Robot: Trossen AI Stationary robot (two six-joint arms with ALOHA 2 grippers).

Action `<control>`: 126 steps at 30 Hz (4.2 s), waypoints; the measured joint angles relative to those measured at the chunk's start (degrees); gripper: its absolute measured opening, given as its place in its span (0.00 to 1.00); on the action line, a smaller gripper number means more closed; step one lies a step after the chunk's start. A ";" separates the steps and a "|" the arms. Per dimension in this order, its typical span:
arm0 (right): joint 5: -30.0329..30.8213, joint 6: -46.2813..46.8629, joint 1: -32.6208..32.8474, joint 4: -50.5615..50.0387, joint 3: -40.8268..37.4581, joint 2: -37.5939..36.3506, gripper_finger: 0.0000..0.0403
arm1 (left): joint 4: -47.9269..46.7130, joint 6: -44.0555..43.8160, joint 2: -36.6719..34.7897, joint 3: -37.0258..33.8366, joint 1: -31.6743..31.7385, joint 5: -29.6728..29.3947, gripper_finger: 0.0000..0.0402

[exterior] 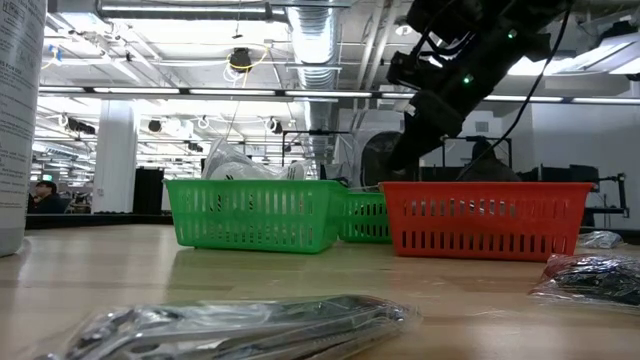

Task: Pick & Place Travel size toiletries
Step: Put the black hairbrush into the top right green bin, then put the silver nail cutter into the top left red bin

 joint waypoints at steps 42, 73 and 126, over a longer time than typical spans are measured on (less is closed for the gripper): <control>0.87 -4.19 -0.90 -2.04 -0.02 -0.31 0.55 | 0.04 0.00 0.00 0.00 0.00 0.00 0.21; 0.17 -3.80 -1.36 -17.14 8.05 -0.24 0.66 | 0.02 0.00 0.00 0.00 0.01 0.00 0.21; -11.71 4.94 -4.63 -52.85 -1.38 -7.56 0.66 | -0.03 0.01 0.00 0.00 0.02 0.00 0.21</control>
